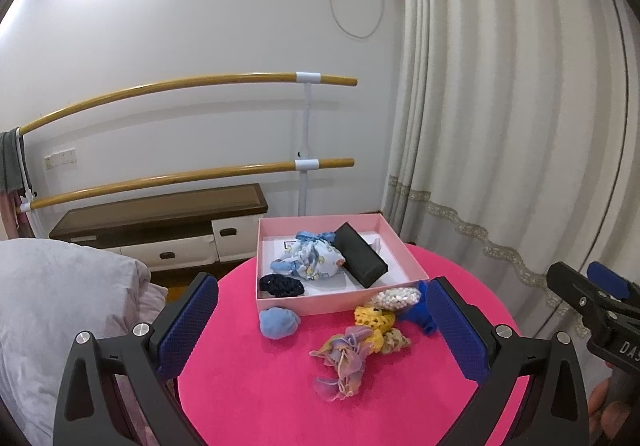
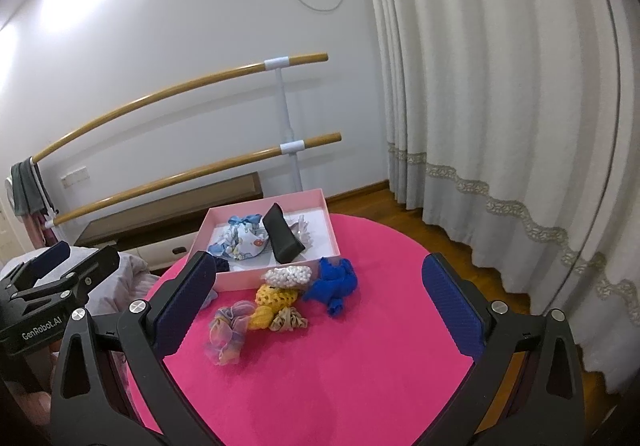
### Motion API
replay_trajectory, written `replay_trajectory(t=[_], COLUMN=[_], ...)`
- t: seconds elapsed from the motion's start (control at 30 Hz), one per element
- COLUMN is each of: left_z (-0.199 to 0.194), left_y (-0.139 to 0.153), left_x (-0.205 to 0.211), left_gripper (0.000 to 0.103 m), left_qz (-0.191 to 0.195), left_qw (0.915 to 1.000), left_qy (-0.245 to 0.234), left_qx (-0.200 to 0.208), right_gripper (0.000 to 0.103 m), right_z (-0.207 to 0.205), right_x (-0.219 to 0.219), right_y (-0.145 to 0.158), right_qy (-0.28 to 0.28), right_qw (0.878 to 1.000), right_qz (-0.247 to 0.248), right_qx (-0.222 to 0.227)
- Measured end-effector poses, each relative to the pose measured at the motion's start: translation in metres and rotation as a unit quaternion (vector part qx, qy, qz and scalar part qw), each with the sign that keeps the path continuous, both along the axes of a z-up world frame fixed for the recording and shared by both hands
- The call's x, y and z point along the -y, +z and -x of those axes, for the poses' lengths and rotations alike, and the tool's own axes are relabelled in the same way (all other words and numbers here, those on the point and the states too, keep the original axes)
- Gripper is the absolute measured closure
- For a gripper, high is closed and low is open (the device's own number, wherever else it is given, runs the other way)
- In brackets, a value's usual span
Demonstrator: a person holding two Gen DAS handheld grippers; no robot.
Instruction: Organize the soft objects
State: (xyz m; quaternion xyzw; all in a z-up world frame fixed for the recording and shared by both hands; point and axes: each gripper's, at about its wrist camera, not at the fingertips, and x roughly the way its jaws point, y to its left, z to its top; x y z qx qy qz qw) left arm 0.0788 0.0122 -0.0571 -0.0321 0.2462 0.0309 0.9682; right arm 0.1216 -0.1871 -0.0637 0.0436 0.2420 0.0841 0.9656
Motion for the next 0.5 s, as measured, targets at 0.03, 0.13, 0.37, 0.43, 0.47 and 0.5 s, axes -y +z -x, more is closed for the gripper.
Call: replay_trajectory(t=[0.03, 0.13, 0.37, 0.43, 0.47, 0.5], left_z=[0.001, 0.005, 0.002, 0.001, -0.001, -0.002], left_y=[0.001, 0.002, -0.003, -0.005, -0.007, -0.008], left_x=[0.000, 0.002, -0.001, -0.002, -0.003, -0.004], left_gripper=[0.000, 0.000, 0.000, 0.000, 0.000, 0.000], left_qz=[0.000, -0.002, -0.001, -0.001, -0.001, -0.001], left_qw=[1.0000, 1.0000, 1.0000, 1.0000, 1.0000, 1.0000], left_qy=[0.000, 0.000, 0.005, 0.006, 0.007, 0.008], left_qx=[0.000, 0.002, 0.001, 0.000, -0.001, -0.003], right_gripper=[0.000, 0.000, 0.000, 0.000, 0.000, 0.000], right_z=[0.002, 0.004, 0.004, 0.002, 0.001, 0.000], right_x=[0.000, -0.001, 0.000, 0.001, 0.000, 0.001], right_y=[0.001, 0.001, 0.003, 0.004, 0.003, 0.003], right_qy=[0.000, 0.001, -0.002, -0.004, -0.004, -0.003], right_qw=[1.000, 1.000, 1.000, 1.000, 1.000, 1.000], right_qz=[0.000, 0.001, 0.002, 0.004, 0.005, 0.005], right_qx=[0.001, 0.002, 0.003, 0.002, 0.000, -0.001])
